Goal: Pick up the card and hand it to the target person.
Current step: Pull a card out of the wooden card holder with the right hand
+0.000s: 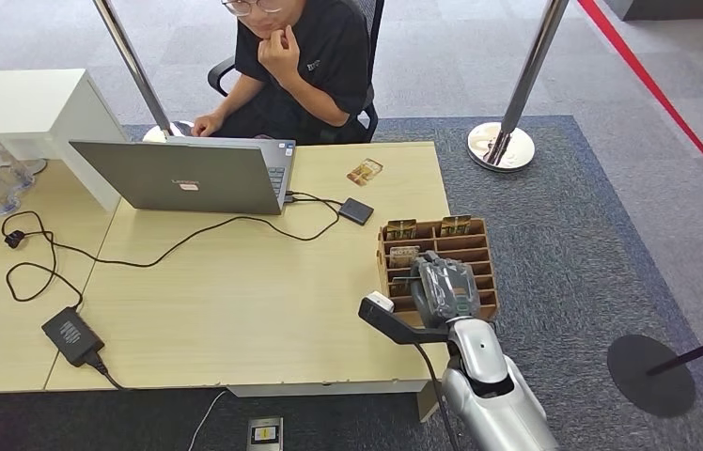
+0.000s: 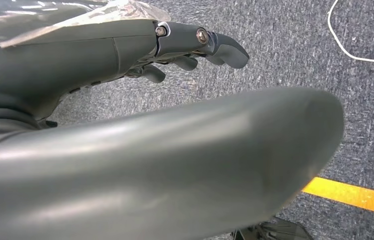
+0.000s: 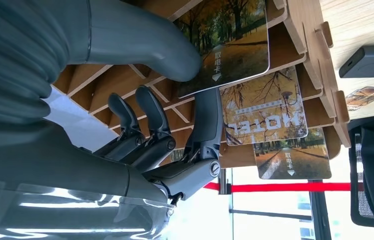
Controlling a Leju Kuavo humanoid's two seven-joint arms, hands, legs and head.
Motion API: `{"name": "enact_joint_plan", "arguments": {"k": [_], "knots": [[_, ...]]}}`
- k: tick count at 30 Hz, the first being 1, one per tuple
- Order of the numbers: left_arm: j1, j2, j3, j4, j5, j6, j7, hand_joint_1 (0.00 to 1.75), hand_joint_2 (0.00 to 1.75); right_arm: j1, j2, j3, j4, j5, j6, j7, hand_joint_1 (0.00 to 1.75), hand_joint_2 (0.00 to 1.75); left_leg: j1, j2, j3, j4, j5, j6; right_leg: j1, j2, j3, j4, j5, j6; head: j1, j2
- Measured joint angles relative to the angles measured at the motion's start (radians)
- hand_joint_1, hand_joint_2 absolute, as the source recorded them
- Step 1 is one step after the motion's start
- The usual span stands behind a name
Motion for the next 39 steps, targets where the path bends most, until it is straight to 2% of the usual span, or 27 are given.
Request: {"name": "enact_joint_plan", "arguments": {"k": [23, 39], "knots": [[-0.001, 0.000, 0.000, 0.000, -0.003, 0.000, -0.001, 0.00, 0.00, 0.022, 0.001, -0.019, -0.021, -0.021, -0.017, -0.012, 1.58, 1.75, 0.000, 0.000, 0.000, 0.000, 0.000, 0.000, 0.000, 0.000, 0.000, 0.000, 0.000, 0.000, 0.000, 0.000], [-0.002, 0.000, 0.008, 0.000, 0.012, -0.007, 0.003, 0.00, 0.00, 0.070, -0.016, -0.038, -0.148, -0.152, 0.022, -0.100, 1.54, 1.75, 0.000, 0.000, 0.000, 0.000, 0.000, 0.000, 0.000, 0.000, 0.000, 0.000, 0.000, 0.000, 0.000, 0.000]]}}
